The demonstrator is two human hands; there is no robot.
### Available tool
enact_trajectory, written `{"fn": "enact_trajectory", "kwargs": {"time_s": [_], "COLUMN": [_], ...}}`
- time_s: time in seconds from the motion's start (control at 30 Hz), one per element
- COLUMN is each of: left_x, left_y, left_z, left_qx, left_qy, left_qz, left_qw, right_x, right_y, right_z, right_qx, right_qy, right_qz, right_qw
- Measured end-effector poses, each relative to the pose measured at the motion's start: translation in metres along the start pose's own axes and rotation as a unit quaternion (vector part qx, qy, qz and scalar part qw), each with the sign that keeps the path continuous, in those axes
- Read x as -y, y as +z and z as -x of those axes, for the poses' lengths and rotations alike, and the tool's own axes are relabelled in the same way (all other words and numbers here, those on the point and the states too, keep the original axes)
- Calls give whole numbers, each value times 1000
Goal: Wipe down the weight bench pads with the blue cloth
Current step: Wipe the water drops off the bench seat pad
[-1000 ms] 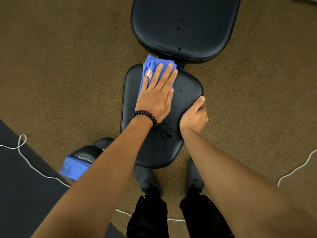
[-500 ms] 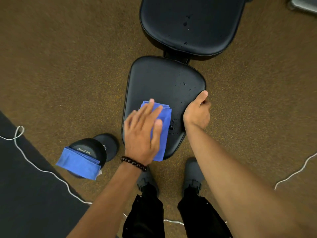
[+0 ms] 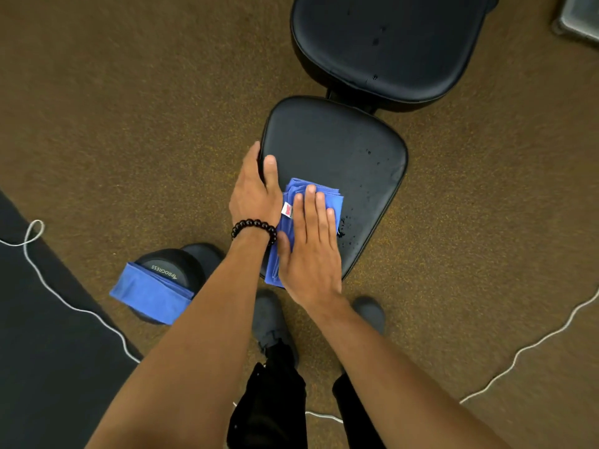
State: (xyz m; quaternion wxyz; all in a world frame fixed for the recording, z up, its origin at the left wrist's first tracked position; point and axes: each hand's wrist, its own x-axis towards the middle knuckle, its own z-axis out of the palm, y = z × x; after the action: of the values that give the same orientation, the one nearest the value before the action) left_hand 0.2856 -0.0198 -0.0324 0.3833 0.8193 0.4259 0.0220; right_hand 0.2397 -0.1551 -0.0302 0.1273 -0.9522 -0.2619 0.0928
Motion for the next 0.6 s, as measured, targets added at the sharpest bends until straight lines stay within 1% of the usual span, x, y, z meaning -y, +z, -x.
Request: {"fn": "enact_trajectory", "kwargs": {"time_s": [0.17,0.3,0.53,0.6], "left_x": [3,1,-4,-6], "left_y": [1,3,4,4], "left_z": [2,4,2,3], "left_qx": [3,-1,4,2], "left_qy": [19,25,9,9], "left_qz": [-21,-38,-71,-80], "left_qw": [1000,999,997,997], "right_x": [-5,-32,-76,-87], "right_y": [-3,-15,-33,-39], "right_z": [-13,-53,-130,-154], "right_qx": [-30,-61,-68,-59], "right_qy": [37,79,77,79], "right_qz": [9,23,9,3], "right_qw": [999,995,995,995]}}
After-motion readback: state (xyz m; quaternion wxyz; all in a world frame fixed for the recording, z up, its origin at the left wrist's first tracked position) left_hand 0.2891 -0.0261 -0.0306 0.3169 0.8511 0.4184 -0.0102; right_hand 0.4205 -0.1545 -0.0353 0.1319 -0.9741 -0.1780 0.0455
